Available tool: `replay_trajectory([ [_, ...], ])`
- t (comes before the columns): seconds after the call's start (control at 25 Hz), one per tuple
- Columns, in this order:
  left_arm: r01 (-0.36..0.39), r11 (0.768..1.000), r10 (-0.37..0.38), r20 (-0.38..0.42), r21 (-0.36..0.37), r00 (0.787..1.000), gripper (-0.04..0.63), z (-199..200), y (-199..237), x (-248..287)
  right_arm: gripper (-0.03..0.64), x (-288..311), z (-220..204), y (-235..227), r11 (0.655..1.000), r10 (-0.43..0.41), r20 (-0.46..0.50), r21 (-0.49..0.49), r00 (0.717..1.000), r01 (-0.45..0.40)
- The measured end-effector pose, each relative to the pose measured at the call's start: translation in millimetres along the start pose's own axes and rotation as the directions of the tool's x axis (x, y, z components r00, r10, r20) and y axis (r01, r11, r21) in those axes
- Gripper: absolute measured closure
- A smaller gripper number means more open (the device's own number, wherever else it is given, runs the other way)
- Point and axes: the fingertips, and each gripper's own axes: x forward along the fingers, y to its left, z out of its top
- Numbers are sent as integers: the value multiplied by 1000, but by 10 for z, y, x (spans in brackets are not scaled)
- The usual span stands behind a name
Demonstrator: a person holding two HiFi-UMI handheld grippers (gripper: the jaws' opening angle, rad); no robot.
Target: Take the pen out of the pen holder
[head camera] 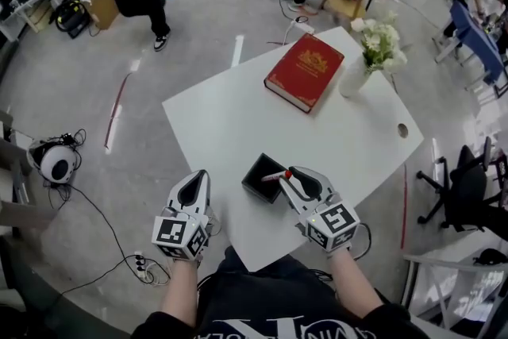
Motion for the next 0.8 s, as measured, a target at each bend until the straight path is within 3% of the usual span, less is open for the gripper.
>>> replay_trajectory([
  [0.16, -14, 1000, 14, 2, -2, 1000, 592, -2, 11, 5, 528, 18, 6, 61, 998, 16, -3, -68, 1000, -16],
  [0.8, -62, 998, 62, -3, -23, 998, 592, -60, 81, -111, 532, 125, -48, 289, 986, 122, -51, -109, 991, -127],
])
